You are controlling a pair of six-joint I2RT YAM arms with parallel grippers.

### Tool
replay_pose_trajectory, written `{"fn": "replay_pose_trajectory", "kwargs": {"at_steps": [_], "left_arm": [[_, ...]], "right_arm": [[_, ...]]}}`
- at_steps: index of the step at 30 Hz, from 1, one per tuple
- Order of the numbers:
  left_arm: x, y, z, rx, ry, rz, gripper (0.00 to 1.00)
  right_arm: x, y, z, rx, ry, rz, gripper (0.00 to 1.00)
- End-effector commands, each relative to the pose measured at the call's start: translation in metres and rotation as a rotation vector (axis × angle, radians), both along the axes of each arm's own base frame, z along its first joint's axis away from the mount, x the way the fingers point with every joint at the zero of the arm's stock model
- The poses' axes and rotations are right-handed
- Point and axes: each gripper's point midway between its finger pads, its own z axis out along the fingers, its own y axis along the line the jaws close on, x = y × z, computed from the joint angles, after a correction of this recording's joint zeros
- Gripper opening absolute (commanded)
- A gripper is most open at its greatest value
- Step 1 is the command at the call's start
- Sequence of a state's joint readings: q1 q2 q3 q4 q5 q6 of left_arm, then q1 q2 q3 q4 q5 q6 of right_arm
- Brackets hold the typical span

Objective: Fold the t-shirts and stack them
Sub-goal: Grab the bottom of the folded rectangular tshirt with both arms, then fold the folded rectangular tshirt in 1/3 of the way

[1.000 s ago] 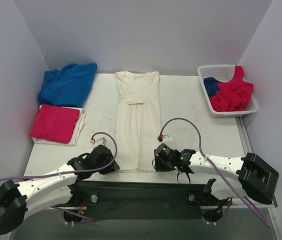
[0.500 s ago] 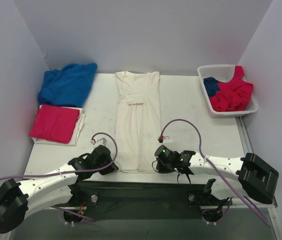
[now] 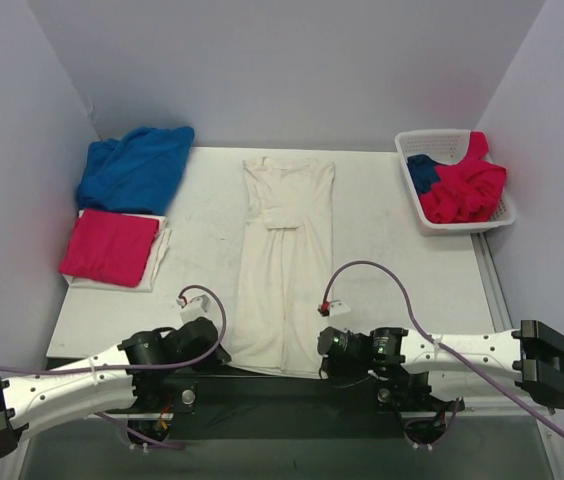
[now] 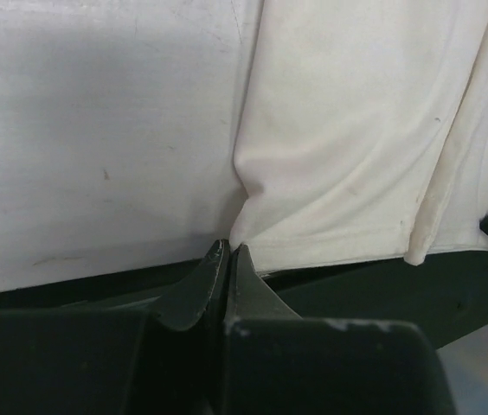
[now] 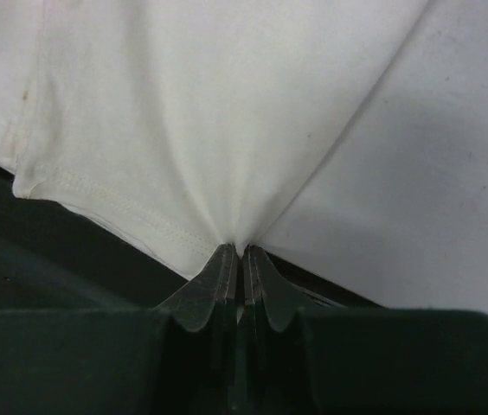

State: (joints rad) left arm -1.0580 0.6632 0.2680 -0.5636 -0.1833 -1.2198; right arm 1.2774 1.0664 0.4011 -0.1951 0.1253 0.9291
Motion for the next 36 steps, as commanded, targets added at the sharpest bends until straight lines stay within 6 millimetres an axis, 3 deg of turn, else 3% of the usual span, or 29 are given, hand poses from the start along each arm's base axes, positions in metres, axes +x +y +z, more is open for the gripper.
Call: {"fn": "replay_pose_trajectory", "kwargs": {"at_steps": [1,6,10,14,20,21,25,36], "left_arm": [[0.012,0.012,0.013,0.05,-0.074,0.085,0.0],[0.036,0.004,0.037,0.054,-0.2,0.109,0.0],[0.055,-0.012,0.057,0.055,-0.275,0.108,0.0],[0.082,-0.022,0.086,0.101,-0.379,0.144,0.0],[0.113,-0.02,0.12,0.181,-0.527,0.216,0.0],[0.12,-0.026,0.133,0.164,-0.56,0.225,0.0],[0.145,-0.038,0.149,0.183,-0.613,0.216,0.0],[0.248,-0.051,0.15,0.25,-0.667,0.283,0.0]], "right_arm": [[0.003,-0.03,0.001,-0.13,-0.05,-0.047,0.0],[0.025,-0.025,0.027,-0.121,-0.176,-0.083,0.0],[0.049,-0.018,0.059,-0.105,-0.298,-0.121,0.0],[0.076,-0.021,0.079,-0.132,-0.391,-0.18,0.0],[0.119,-0.034,0.107,-0.176,-0.487,-0.245,0.0],[0.125,-0.031,0.11,-0.161,-0.494,-0.251,0.0],[0.149,-0.03,0.113,-0.174,-0.497,-0.246,0.0],[0.243,-0.027,0.109,-0.173,-0.493,-0.285,0.0]]}}
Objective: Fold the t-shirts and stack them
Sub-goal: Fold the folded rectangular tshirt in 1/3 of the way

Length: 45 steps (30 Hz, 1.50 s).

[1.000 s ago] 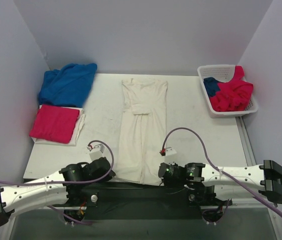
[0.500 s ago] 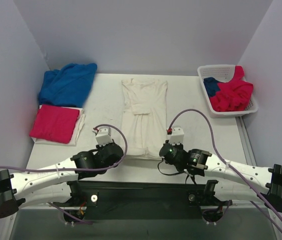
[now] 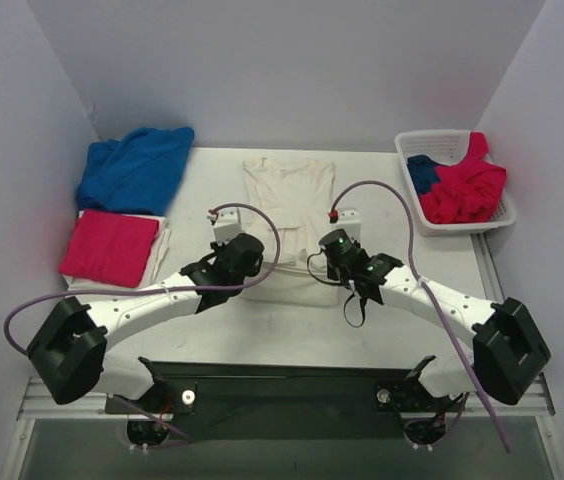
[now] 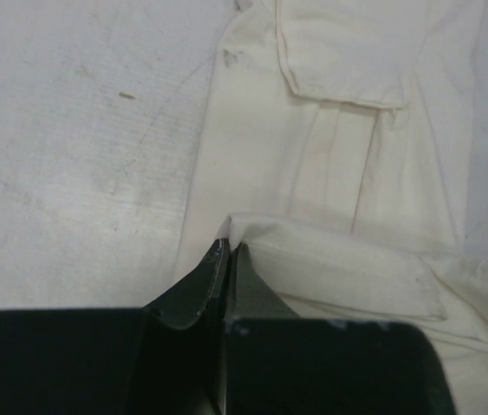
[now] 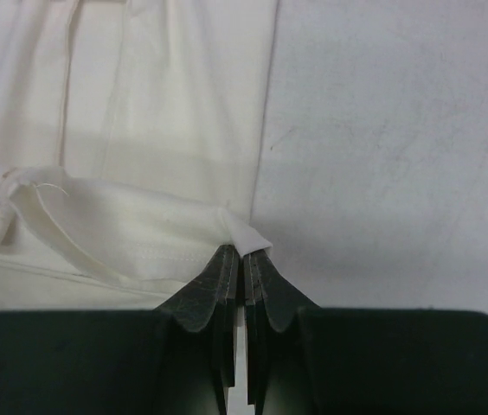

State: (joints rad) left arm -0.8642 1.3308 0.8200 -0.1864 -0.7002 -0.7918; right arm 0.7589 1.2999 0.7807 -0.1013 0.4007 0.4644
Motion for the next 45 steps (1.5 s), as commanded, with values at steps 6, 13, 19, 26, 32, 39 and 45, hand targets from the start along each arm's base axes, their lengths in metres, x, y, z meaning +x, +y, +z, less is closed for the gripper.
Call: {"fn": "replay_pose_trajectory", "kwargs": {"at_steps": [6,13,19,26,32,39,45], "left_arm": [[0.091,-0.029,0.038,-0.062,-0.11,-0.009,0.0],[0.144,-0.032,0.016,-0.048,-0.056,-0.013,0.0],[0.168,-0.029,-0.01,-0.013,0.003,0.008,0.04],[0.21,-0.016,0.011,-0.02,-0.105,0.065,0.56],[0.209,-0.019,0.046,-0.044,-0.184,0.012,0.62],[0.168,-0.038,0.009,-0.073,-0.046,-0.165,0.61],[0.149,-0.042,-0.013,-0.073,0.022,-0.214,0.6]], "right_arm": [[0.082,0.013,0.015,-0.013,-0.031,0.021,0.0],[0.137,0.017,0.007,0.033,-0.007,-0.004,0.0],[0.167,0.014,-0.005,0.048,0.036,-0.023,0.03],[0.218,-0.01,0.03,0.071,-0.04,-0.104,0.48],[0.209,-0.006,0.045,0.051,-0.036,-0.066,0.48],[0.138,0.023,0.014,0.019,0.056,0.031,0.47],[0.119,0.038,-0.004,0.035,0.108,0.063,0.46]]}}
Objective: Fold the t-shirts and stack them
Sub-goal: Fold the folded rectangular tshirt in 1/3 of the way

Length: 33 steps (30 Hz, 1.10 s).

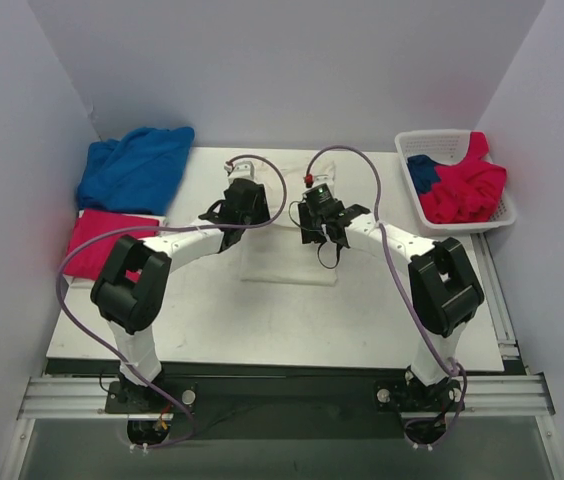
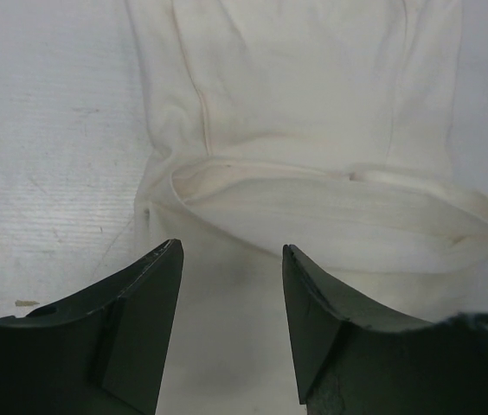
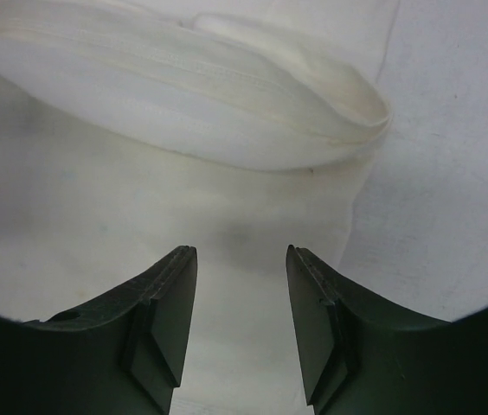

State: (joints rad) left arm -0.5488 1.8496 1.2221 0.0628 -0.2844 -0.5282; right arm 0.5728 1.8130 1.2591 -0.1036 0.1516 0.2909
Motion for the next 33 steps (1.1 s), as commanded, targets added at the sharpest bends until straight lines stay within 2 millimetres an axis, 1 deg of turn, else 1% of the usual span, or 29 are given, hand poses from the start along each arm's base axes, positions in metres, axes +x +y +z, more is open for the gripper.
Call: {"fn": "replay_pose_trajectory", "kwargs": {"at_steps": [1,2,3,4,5,6,7,8,10,11,12,13,14,15,16,17,19,20,21,22,23,26,27,28,29,30,31,32,33], "left_arm": [[-0.008,-0.011,0.007,-0.025,0.004,-0.065,0.6],[-0.008,-0.011,0.004,-0.019,0.016,-0.067,0.6],[-0.008,-0.011,0.0,-0.015,0.029,-0.064,0.6],[-0.009,-0.012,-0.009,-0.005,0.055,-0.069,0.6],[-0.007,-0.013,-0.009,-0.005,0.056,-0.07,0.6],[-0.007,-0.014,-0.016,0.001,0.071,-0.073,0.59],[-0.007,-0.014,-0.02,0.004,0.082,-0.076,0.59],[-0.004,-0.017,-0.018,-0.002,0.078,-0.077,0.59],[-0.002,-0.017,-0.025,0.002,0.088,-0.077,0.59],[-0.001,-0.017,-0.026,0.005,0.089,-0.076,0.59],[0.001,-0.017,-0.024,0.002,0.083,-0.074,0.59],[0.004,-0.015,-0.025,0.005,0.085,-0.068,0.59],[0.001,-0.011,-0.03,0.022,0.109,-0.061,0.59],[0.004,-0.011,-0.03,0.022,0.106,-0.056,0.59],[0.007,-0.008,-0.029,0.022,0.102,-0.049,0.59],[0.011,-0.007,-0.028,0.025,0.099,-0.042,0.59],[0.02,-0.005,-0.026,0.027,0.091,-0.026,0.59],[0.025,-0.002,-0.025,0.035,0.084,-0.007,0.59],[0.028,-0.001,-0.03,0.041,0.088,0.001,0.59],[0.035,-0.002,-0.024,0.037,0.073,0.007,0.59],[0.038,0.001,-0.026,0.042,0.078,0.021,0.59],[0.039,0.003,-0.027,0.051,0.105,0.026,0.6],[0.036,0.005,-0.022,0.049,0.103,0.026,0.59],[0.032,0.007,-0.021,0.052,0.106,0.027,0.59],[0.023,0.015,-0.021,0.056,0.113,0.046,0.6],[0.017,0.021,-0.022,0.055,0.118,0.063,0.6],[0.013,0.026,-0.022,0.045,0.108,0.069,0.61],[-0.003,0.033,-0.04,0.044,0.148,0.059,0.62],[-0.005,0.038,-0.03,-0.004,0.121,0.072,0.62]], "right_arm": [[0.004,-0.005,0.015,0.03,-0.017,-0.029,0.46],[0.005,-0.005,0.007,0.019,0.0,-0.029,0.45],[0.007,-0.004,0.005,0.018,0.007,-0.029,0.45],[0.013,-0.002,0.009,0.024,0.002,-0.024,0.45],[0.015,-0.001,0.001,0.015,0.02,-0.021,0.45],[0.02,-0.003,-0.001,0.016,0.023,-0.027,0.45],[0.027,-0.001,0.002,0.022,0.021,-0.025,0.44],[0.03,0.001,-0.007,0.027,0.045,-0.022,0.43],[0.041,-0.005,-0.013,0.035,0.056,-0.039,0.43],[0.051,-0.003,-0.013,0.043,0.057,-0.042,0.42],[0.055,-0.004,-0.015,0.044,0.059,-0.049,0.42],[0.063,-0.009,-0.014,0.051,0.055,-0.064,0.41],[0.073,-0.009,-0.012,0.063,0.045,-0.071,0.4],[0.08,-0.009,-0.009,0.07,0.037,-0.08,0.4],[0.088,-0.016,-0.009,0.076,0.031,-0.098,0.39],[0.1,-0.015,-0.004,0.084,0.013,-0.104,0.39],[0.111,-0.017,0.0,0.099,-0.003,-0.117,0.38],[0.123,-0.018,0.006,0.109,-0.021,-0.124,0.38],[0.128,-0.02,0.009,0.111,-0.031,-0.13,0.38],[0.131,-0.021,0.01,0.106,-0.035,-0.136,0.38],[0.135,-0.025,0.013,0.104,-0.041,-0.144,0.38],[0.129,-0.031,0.029,0.091,-0.059,-0.154,0.37],[0.123,-0.035,0.03,0.083,-0.056,-0.158,0.38],[0.109,-0.041,0.018,0.062,-0.021,-0.159,0.38],[0.099,-0.045,0.031,0.072,-0.034,-0.161,0.41],[0.089,-0.049,0.031,0.072,-0.024,-0.161,0.47],[0.067,-0.057,0.029,0.07,-0.004,-0.169,0.53],[0.057,-0.059,0.027,0.076,0.003,-0.169,0.57],[0.048,-0.063,0.028,0.083,0.004,-0.176,0.59]]}}
